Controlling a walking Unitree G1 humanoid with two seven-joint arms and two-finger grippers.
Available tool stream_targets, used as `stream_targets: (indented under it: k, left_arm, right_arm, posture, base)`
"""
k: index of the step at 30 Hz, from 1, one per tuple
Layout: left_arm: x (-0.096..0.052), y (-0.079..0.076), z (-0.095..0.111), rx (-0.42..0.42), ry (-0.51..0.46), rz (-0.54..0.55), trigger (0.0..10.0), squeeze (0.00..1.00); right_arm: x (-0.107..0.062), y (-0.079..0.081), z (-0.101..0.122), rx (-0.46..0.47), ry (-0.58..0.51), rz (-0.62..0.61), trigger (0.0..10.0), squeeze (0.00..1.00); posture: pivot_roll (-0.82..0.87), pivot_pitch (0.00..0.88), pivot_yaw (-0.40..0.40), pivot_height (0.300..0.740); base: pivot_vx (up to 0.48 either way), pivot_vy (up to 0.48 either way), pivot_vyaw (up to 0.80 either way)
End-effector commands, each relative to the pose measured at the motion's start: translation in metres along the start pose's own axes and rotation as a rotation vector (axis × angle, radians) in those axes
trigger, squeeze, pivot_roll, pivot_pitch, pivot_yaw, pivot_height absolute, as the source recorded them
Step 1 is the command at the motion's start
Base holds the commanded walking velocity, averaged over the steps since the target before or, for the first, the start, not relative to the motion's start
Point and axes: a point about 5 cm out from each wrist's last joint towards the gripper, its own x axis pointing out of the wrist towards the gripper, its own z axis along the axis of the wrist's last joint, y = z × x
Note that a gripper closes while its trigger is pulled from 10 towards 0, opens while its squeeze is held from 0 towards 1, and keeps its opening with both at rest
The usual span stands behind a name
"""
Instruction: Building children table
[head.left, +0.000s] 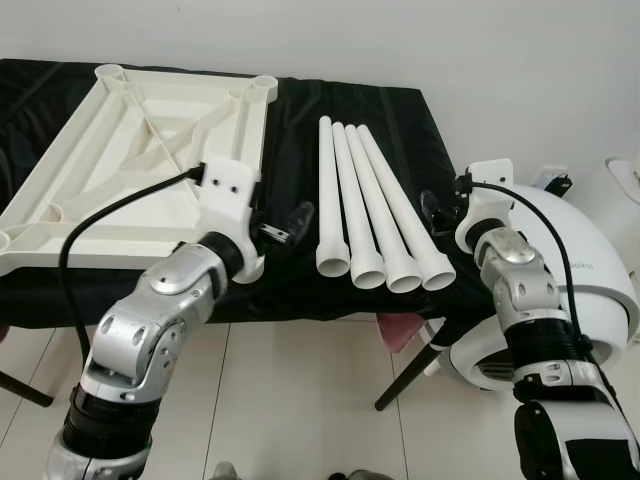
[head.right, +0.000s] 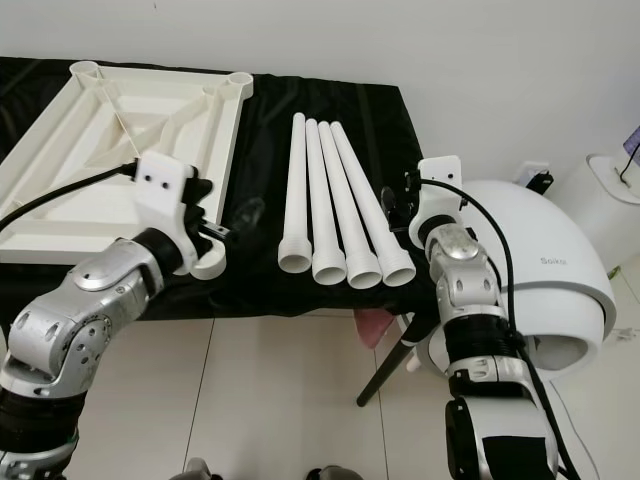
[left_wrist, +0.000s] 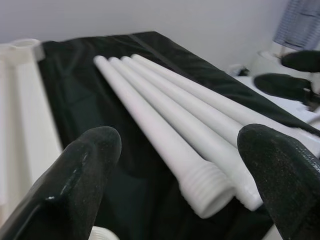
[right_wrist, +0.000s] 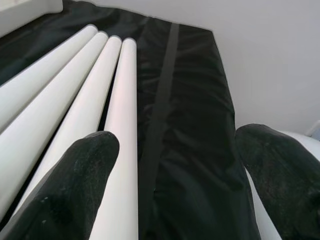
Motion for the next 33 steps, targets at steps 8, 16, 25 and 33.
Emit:
stream_targets:
  k: [8,16,25,33]
  left_arm:
    - [-0.012,-0.03,-0.01,0.064,0.083,-0.372,10.0,0.0]
    - [-0.015,-0.034,-0.008,0.059,0.097,-0.381,10.0,0.0]
    - [-0.018,-0.035,-0.007,0.056,0.097,-0.373,10.0,0.0]
    - [-0.017,-0.033,-0.006,0.049,0.094,-0.358,10.0,0.0]
  right_arm:
    - [0.005,-0.008,-0.002,-0.007,0.132,0.134,10.0,0.0]
    - [0.01,-0.017,-0.002,0.002,0.21,0.168,10.0,0.0]
    - [0.013,-0.011,-0.013,0.052,0.332,0.223,10.0,0.0]
    - [0.016,0.001,-0.017,0.132,0.403,0.269,10.0,0.0]
  posture:
    - [0.0,0.135,-0.06,0.74]
    - [-0.01,0.151,-0.07,0.74]
    - [0.0,0.154,-0.08,0.74]
    - [0.0,0.151,-0.081,0.74]
  base:
    - [0.0,0.0,0.0]
    - [0.0,0.0,0.0]
    - [0.0,0.0,0.0]
    - [0.0,0.0,0.0]
